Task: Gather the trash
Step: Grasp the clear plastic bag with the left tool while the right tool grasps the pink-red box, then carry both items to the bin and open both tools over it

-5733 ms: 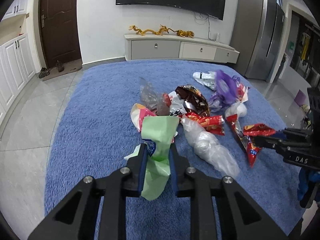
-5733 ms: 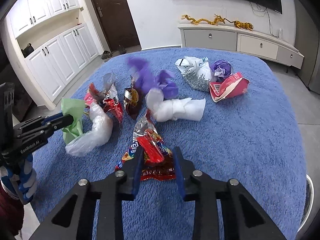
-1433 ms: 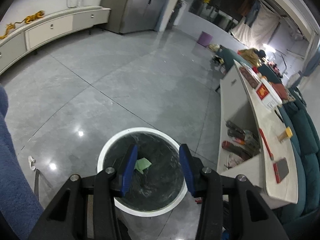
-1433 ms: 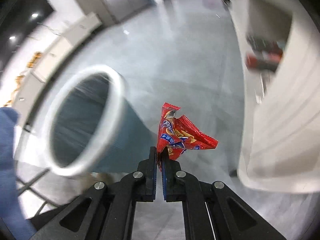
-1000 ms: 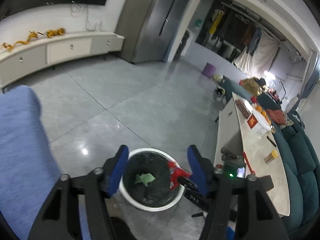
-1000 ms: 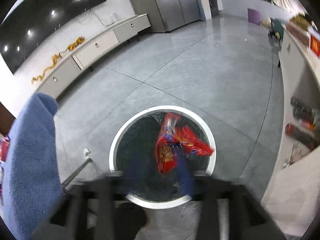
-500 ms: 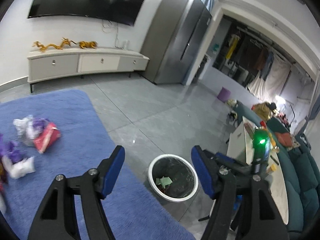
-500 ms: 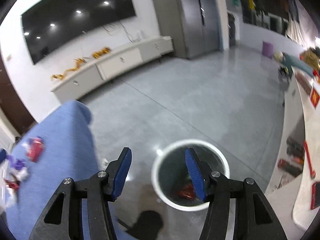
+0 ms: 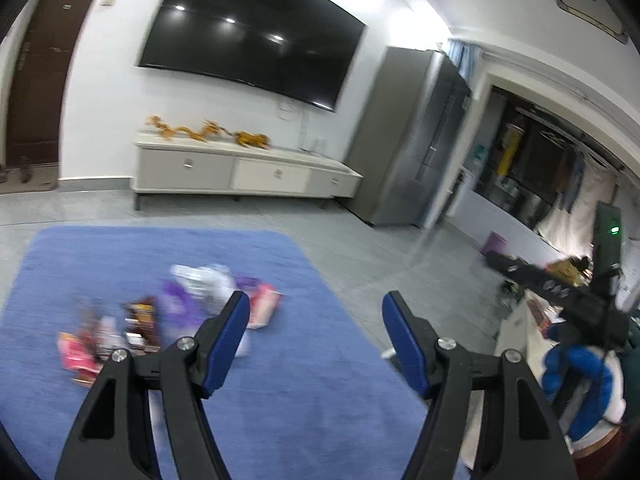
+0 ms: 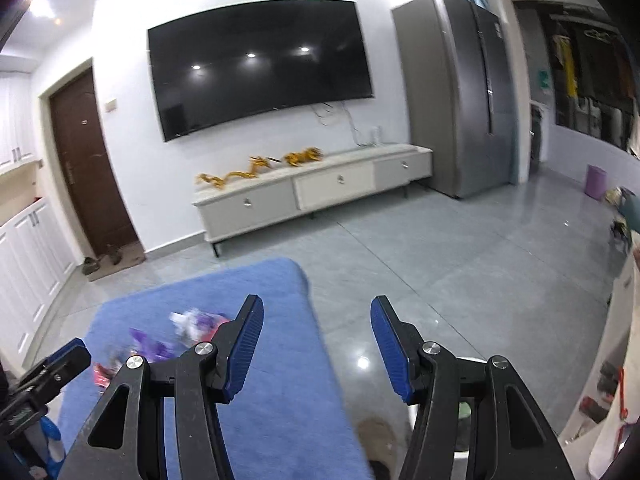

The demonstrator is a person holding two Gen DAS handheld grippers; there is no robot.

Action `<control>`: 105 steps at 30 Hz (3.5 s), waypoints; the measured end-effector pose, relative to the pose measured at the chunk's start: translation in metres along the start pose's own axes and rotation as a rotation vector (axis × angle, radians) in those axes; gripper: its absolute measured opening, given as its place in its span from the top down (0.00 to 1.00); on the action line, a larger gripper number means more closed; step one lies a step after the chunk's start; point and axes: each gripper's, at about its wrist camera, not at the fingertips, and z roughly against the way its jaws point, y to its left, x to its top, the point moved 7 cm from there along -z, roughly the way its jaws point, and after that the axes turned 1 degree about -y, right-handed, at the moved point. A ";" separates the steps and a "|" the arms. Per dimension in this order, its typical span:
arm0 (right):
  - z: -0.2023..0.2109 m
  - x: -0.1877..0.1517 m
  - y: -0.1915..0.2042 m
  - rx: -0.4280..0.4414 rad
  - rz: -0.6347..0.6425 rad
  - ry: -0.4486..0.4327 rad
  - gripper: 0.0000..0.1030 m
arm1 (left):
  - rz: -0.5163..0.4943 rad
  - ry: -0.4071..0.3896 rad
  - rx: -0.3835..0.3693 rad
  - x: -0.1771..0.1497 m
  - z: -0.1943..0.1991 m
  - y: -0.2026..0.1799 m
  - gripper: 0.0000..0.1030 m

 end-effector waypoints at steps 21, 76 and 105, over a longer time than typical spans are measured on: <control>-0.177 -0.061 0.093 0.149 0.031 0.278 0.47 | 0.186 0.229 0.166 -0.092 -0.010 0.168 0.36; -0.074 -0.070 0.039 0.314 -0.101 0.191 0.91 | 0.034 0.188 0.087 -0.084 -0.003 0.023 0.76; -0.109 -0.160 -0.308 -0.189 -0.450 0.299 0.90 | -0.322 0.583 -0.318 -0.141 -0.313 -0.302 0.75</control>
